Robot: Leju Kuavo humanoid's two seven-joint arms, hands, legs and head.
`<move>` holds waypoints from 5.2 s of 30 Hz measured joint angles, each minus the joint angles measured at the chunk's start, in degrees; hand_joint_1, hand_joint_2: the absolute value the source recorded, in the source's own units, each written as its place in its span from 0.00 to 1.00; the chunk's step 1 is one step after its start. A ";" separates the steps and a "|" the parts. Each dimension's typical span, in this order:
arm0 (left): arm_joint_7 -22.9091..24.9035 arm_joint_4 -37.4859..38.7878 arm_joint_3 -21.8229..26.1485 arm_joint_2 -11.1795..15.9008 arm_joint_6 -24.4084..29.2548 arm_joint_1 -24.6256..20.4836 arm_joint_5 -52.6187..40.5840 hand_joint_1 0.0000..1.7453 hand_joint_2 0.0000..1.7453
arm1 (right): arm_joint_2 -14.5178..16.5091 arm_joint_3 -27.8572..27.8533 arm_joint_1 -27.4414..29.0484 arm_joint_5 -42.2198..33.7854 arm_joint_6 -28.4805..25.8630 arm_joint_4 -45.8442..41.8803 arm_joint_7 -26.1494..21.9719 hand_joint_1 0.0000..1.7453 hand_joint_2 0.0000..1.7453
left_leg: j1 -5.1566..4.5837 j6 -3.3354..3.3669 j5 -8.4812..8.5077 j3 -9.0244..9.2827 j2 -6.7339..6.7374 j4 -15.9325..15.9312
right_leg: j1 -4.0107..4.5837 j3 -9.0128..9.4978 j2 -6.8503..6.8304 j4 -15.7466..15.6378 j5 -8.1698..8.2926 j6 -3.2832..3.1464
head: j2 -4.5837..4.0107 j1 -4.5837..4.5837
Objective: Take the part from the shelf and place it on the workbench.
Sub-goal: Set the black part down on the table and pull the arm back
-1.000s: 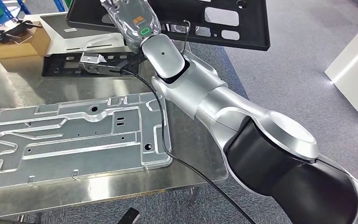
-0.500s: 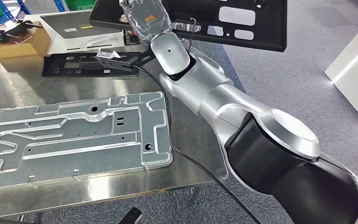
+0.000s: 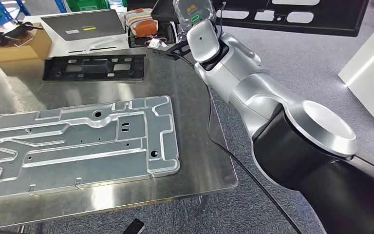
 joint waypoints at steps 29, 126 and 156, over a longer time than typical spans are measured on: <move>-0.56 0.00 0.04 0.13 0.74 -0.13 1.09 0.00 1.00 | 4.68 -21.16 13.75 -56.71 -25.16 -15.24 -33.91 1.00 1.00 | 0.00 0.01 0.00 -0.01 -0.07 -0.01 | 0.01 0.03 -0.10 0.00 -0.01 0.00 | 0.00 0.00; -0.32 0.00 -2.56 -0.31 1.56 1.24 0.73 0.00 1.00 | 5.29 -13.86 16.94 -70.94 -25.33 -7.46 -39.30 1.00 1.00 | 0.77 -0.97 -3.86 -5.31 -0.05 11.55 | -0.18 -0.61 0.06 0.42 0.34 -0.95 | 0.00 0.00; -1.19 0.00 -2.49 -0.38 2.05 2.27 0.63 0.00 1.00 | 5.51 1.50 19.76 -57.26 -16.27 -10.63 -34.54 1.00 1.00 | -0.03 0.72 0.02 -0.84 -0.39 0.83 | -0.05 -0.48 0.06 -0.19 0.76 0.65 | 0.00 0.00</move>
